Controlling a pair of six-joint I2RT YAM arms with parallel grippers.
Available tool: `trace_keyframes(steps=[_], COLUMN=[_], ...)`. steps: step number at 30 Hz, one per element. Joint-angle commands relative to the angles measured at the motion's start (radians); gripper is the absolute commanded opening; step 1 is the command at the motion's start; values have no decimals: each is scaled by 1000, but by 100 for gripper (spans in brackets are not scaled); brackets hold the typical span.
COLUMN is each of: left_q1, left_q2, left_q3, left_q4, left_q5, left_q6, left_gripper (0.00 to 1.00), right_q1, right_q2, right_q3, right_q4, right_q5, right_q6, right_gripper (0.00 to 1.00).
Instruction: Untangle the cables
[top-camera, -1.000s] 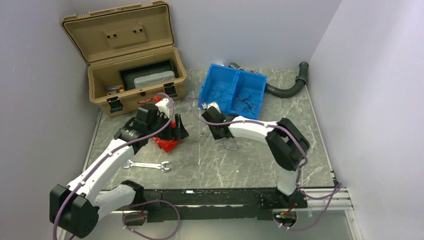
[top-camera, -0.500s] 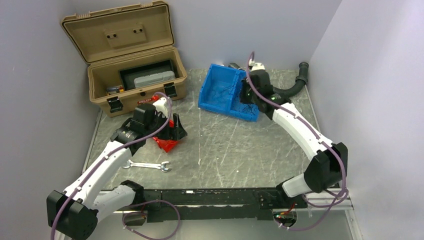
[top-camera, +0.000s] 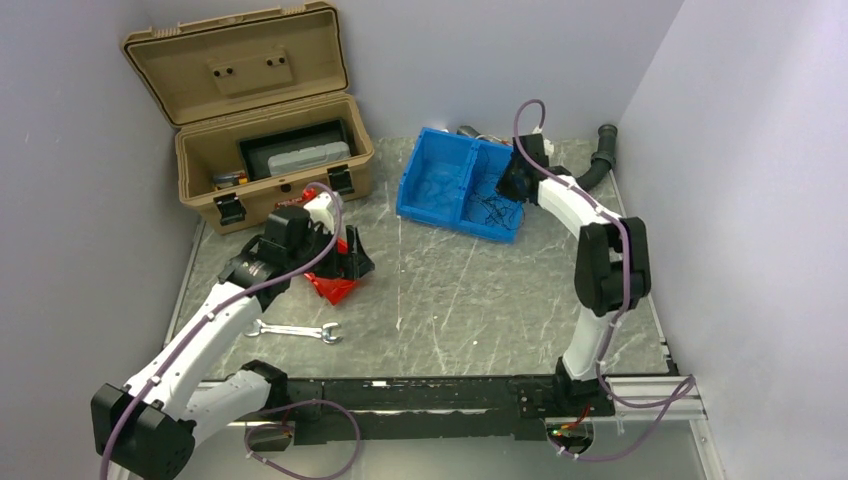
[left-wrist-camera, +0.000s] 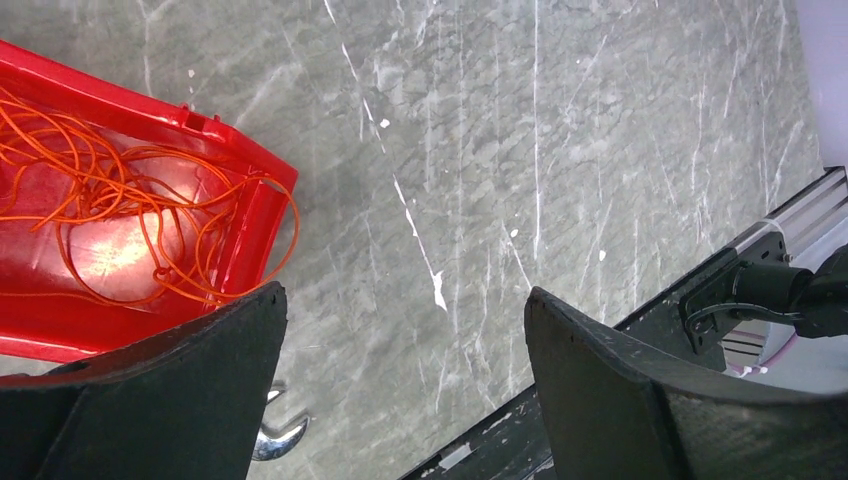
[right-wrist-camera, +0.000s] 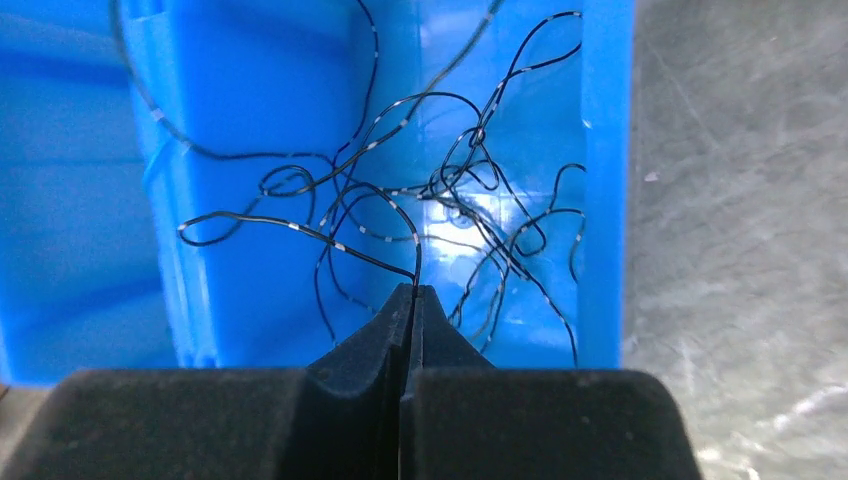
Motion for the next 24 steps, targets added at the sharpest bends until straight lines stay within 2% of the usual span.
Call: trace_keyframes(steps=[1,6,11,12,14,15,19,24], left_q1=[5,5,5,5,5,5,5,6], left_q2=[-24,-25,-31,-33,-42,-50,-75,-97], left_q3=[53,13,4,9,22,26,37,39], left_q4=[-10,8,15,9,-1,-7,-14,19], left_q5=[-24,-20,-23,-32,-54,-67,-119,-155], left_q6=[22,13,27,33,44,48,63,70], left_gripper=[92,93,98,99,100,99,99,99], right_q1=[12,50,96,95,96,95,95,94], right_q2=[111,263,344,345,320,295,155,-54], right_q3=[105,285,431,452,466,459,365,237], right_q4=[59,-100,-184,-203,-202,-194,-134,-113], right_q5=[88,315,389,387,364,356,285,196], right_q6=[122,122,79,77,38,24,-28,-81], right_gripper=[0,0,1,10,45,52,63,90])
